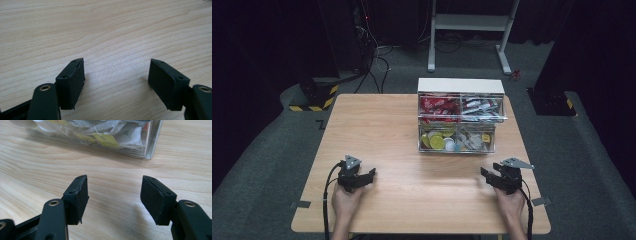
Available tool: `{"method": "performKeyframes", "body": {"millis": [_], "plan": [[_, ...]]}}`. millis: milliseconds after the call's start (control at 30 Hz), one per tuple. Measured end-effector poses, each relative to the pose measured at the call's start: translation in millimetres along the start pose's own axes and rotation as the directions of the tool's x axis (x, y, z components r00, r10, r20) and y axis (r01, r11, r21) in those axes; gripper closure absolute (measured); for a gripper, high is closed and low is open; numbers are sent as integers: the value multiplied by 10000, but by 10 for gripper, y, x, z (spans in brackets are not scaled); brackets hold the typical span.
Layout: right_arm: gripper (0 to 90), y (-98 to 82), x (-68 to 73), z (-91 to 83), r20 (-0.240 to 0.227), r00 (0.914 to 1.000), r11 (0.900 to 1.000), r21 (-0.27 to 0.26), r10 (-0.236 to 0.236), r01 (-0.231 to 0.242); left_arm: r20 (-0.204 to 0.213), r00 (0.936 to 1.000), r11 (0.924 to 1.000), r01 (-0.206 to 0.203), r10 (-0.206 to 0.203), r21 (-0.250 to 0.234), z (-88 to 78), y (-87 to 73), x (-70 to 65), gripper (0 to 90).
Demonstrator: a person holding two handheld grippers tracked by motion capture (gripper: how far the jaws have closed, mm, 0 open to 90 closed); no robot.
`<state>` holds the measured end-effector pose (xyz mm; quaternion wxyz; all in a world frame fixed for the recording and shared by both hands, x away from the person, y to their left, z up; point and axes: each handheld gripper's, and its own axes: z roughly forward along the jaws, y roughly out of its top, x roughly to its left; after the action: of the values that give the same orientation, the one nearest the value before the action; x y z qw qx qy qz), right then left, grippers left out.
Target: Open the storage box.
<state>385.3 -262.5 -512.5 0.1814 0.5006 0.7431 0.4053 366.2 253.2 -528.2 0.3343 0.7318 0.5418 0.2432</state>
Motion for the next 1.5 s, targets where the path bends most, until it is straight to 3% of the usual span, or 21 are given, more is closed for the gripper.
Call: {"method": "performKeyframes", "body": {"millis": [67,167,300,633,1033,1500], "plan": [[372,5,-2,-8,-161,9998,9999,-14,122,-122,12,10000,10000,-13,13,38,-2,1,-1,296],[314,23,-17,-82,-813,9952,9977,-351,547,-577,15,10000,10000,-11,11,41,-1,1,-1,296],[270,41,-8,-159,-993,9942,9976,-527,405,-459,-20,10000,10000,7,-7,-14,2,0,2,296],[264,124,69,-193,-804,9957,9962,-786,-451,388,44,10000,10000,43,-43,-1,1,2,8,291],[307,191,117,-280,-592,9948,9902,-1179,-826,752,39,10000,10000,36,-36,-4,2,2,7,291],[355,404,220,-355,-1022,9870,9837,-1433,-1240,1087,27,10000,10000,25,-25,-20,4,2,6,290]]}}
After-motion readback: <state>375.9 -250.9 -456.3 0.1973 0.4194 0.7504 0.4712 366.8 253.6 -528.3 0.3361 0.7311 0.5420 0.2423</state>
